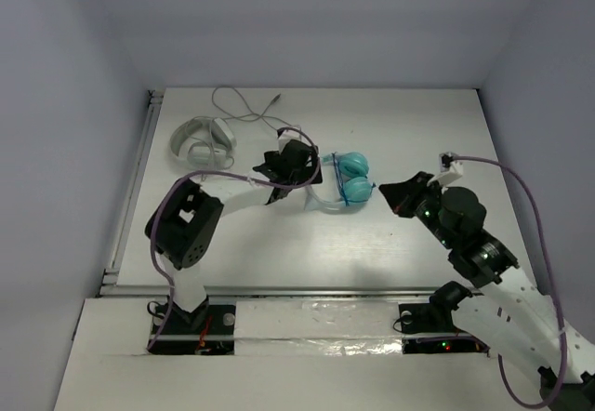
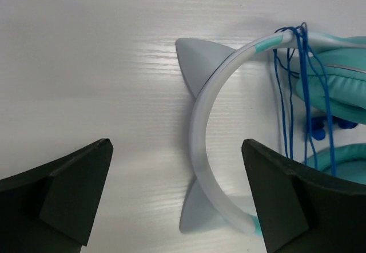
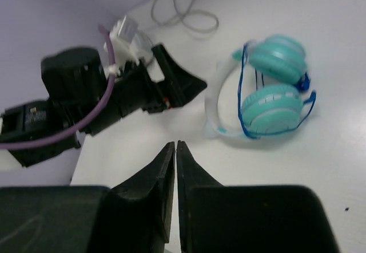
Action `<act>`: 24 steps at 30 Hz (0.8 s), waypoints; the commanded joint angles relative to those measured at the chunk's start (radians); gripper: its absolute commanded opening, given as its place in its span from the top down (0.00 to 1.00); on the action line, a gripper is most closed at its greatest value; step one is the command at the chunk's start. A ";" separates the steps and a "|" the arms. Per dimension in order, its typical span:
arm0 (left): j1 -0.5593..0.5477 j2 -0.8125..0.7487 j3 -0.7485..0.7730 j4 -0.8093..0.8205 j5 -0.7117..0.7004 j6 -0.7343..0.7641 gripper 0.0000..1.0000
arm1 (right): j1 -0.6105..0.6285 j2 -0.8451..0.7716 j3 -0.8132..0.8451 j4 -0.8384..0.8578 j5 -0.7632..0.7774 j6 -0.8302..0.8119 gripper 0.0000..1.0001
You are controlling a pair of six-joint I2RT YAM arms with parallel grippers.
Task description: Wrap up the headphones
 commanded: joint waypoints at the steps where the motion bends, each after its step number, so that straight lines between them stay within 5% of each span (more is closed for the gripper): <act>1: -0.008 -0.193 -0.038 -0.043 -0.097 0.038 0.01 | -0.003 -0.059 0.133 -0.090 0.135 -0.086 0.88; 2: -0.008 -0.275 -0.054 -0.051 -0.125 0.043 0.01 | -0.003 -0.083 0.154 -0.105 0.155 -0.103 0.81; 5: -0.017 -0.464 -0.118 -0.051 -0.134 0.070 0.01 | -0.003 -0.117 0.228 -0.150 0.242 -0.127 0.38; 6: -0.017 -0.507 -0.130 -0.051 -0.130 0.078 0.01 | -0.003 -0.131 0.243 -0.162 0.268 -0.135 0.02; 14: -0.017 -0.835 -0.127 -0.110 -0.062 0.132 0.01 | -0.003 -0.134 0.386 -0.291 0.434 -0.177 0.00; 24: -0.017 -0.958 -0.187 -0.069 -0.015 0.129 0.01 | -0.003 -0.174 0.394 -0.299 0.407 -0.190 0.00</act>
